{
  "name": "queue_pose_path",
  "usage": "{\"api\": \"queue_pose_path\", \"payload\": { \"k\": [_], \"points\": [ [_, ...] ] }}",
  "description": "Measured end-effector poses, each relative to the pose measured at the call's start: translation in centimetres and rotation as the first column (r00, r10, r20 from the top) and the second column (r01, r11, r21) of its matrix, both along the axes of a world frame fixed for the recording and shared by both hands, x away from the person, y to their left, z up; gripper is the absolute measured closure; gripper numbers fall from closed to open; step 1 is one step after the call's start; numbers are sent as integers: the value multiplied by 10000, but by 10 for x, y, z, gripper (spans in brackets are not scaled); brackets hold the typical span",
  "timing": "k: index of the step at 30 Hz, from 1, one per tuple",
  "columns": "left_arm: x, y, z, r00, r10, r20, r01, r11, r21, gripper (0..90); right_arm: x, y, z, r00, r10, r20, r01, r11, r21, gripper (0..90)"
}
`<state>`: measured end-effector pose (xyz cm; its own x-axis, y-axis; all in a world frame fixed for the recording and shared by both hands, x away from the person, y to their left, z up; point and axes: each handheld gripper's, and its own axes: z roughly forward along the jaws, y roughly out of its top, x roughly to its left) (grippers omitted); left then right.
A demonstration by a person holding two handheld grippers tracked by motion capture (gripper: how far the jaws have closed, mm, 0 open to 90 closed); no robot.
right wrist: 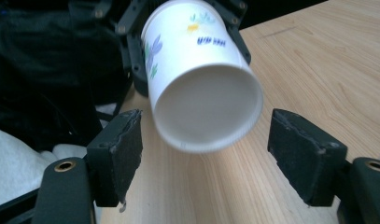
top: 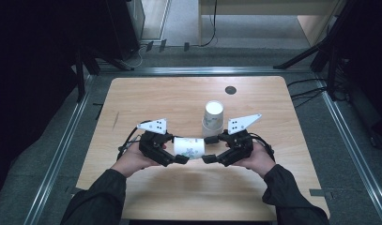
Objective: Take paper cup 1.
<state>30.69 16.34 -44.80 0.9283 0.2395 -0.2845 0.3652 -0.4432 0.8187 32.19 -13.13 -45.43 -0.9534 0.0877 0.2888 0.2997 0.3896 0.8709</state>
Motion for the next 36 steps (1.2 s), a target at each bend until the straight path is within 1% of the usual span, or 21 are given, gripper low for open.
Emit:
{"api": "queue_pose_path", "payload": {
  "k": [1,3,5,7,8,9,10,11,12,13,15,17,19,22,23,25,26,29,32,35,36],
  "points": [
    [1,1,2,10000,63,7,-63,9999,112,221,-1,0,0,10000,-14,53,14,10000,-63,265],
    [2,2,6,10000,15,-8,-14,9995,326,222,-1,-1,0,10000,-54,56,55,9999,-141,265],
    [2,1,12,9998,-151,99,143,9970,759,222,-1,-2,-1,9998,-128,132,132,9995,-282,266],
    [2,-1,19,9990,-357,274,317,9906,1329,222,-1,-2,-2,9996,-170,203,180,9987,-470,266],
    [3,-2,21,9989,-376,295,328,9885,1475,222,-1,-2,-3,9996,-186,211,196,9986,-492,265],
    [4,-3,25,9985,-434,348,368,9843,1725,222,-1,-2,-4,9996,-191,209,202,9985,-501,265],
    [5,-4,28,9982,-486,358,404,9784,2027,222,-1,-2,-4,9995,-211,232,223,9983,-542,265],
    [6,-6,31,9978,-538,389,432,9711,2348,222,-1,-2,-4,9994,-243,260,257,9981,-555,265],
    [8,-8,35,9967,-633,512,476,9631,2649,221,-1,-2,-4,9992,-275,279,291,9979,-571,265],
    [9,-9,38,9956,-761,545,574,9560,2876,222,-1,-2,-4,9990,-279,351,300,9976,-618,265],
    [10,-12,44,9942,-943,522,735,9474,3116,223,-2,-2,-5,9983,-312,486,349,9965,-761,266],
    [13,-17,49,9923,-1156,435,930,9310,3529,224,-2,-2,-7,9986,-309,429,343,9960,-823,265],
    [15,-22,51,9901,-1358,346,1109,9102,3990,224,-2,-1,-7,9984,-353,442,390,9955,-859,265],
    [17,-30,54,9872,-1585,167,1335,8796,4565,224,-1,2,-7,9983,-355,457,392,9956,-849,265],
    [18,-32,54,9860,-1664,58,1443,8718,4682,224,-2,3,-7,9985,-333,444,370,9957,-848,265],
    [19,-36,57,9862,-1657,-29,1462,8614,4864,224,-2,5,-7,9985,-273,468,309,9964,-795,265],
    [20,-38,58,9865,-1637,-63,1450,8543,4991,224,-3,5,-7,9985,-268,469,308,9958,-863,265],
    [22,-41,63,9865,-1631,-121,1459,8439,5162,224,-4,7,-8,9982,-231,558,282,9953,-928,263],
    [25,-45,66,9868,-1616,-134,1406,8119,5666,224,-3,9,-9,9975,-299,633,358,9950,-936,263],
    [27,-48,66,9848,-1696,-367,1580,7886,5943,224,-4,11,-9,9980,-307,554,360,9947,-967,263],
    [27,-49,66,9852,-1659,-430,1582,7832,6013,224,-5,11,-9,9977,-318,595,378,9940,-1028,263]
  ]
}}
